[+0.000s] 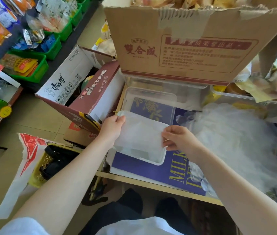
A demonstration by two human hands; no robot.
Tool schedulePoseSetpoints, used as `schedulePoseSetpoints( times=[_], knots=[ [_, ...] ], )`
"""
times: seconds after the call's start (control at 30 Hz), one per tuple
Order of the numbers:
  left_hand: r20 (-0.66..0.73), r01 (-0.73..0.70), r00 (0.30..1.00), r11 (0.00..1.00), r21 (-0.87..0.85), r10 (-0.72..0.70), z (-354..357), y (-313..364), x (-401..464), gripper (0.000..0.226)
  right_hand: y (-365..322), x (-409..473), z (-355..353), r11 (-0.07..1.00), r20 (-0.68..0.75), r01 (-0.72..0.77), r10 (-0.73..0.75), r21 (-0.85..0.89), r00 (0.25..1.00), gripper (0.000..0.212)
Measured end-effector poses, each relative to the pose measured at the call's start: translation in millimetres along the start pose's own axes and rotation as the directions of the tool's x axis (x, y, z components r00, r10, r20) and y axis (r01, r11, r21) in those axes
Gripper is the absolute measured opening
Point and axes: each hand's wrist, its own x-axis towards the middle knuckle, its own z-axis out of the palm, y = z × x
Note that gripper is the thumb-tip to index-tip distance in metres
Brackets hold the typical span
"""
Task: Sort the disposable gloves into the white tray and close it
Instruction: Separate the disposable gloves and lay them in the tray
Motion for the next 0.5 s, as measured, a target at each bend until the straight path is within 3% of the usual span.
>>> schedulePoseSetpoints(
  times=[0.07, 0.13, 0.2, 0.27, 0.33, 0.43, 0.5],
  knots=[
    [0.02, -0.009, 1.0, 0.995, 0.104, 0.007, -0.2, -1.5, 10.7, 0.035, 2.9, 11.2, 13.6, 0.998, -0.081, -0.055, 0.057, 0.023, 0.995, 0.009],
    [0.051, -0.024, 0.999, 0.98, 0.199, 0.015, 4.0, -2.8, 18.8, 0.033, 8.4, 22.5, 25.7, 0.991, -0.18, -0.124, 0.113, -0.051, 0.977, 0.02],
    [0.085, -0.01, 0.996, 0.96, 0.279, -0.014, 10.6, -6.9, 23.5, 0.042, 13.7, 30.9, 35.4, 0.939, -0.281, -0.182, 0.097, -0.291, 0.955, 0.033],
    [0.141, -0.009, 0.989, 0.938, 0.345, -0.042, 16.2, -10.0, 25.3, 0.047, 17.3, 34.3, 44.5, 0.788, -0.346, -0.228, 0.02, -0.571, 0.938, 0.033],
    [0.212, -0.048, 0.976, 0.889, 0.456, -0.056, 19.5, -11.7, 28.6, 0.047, 18.7, 35.3, 53.8, 0.681, -0.375, -0.243, -0.05, -0.691, 0.926, 0.026],
    [0.288, -0.241, 0.957, 0.681, 0.691, 0.047, 17.0, -8.7, 27.9, 0.04, 19.4, 38.5, 62.0, 0.643, -0.425, -0.285, -0.069, -0.711, 0.903, 0.023],
    [0.287, -0.404, 0.895, 0.348, 0.846, 0.342, 8.5, -6.1, 18.6, 0.044, 19.4, 41.4, 62.1, 0.664, -0.457, -0.321, -0.034, -0.675, 0.889, 0.023]
  ],
)
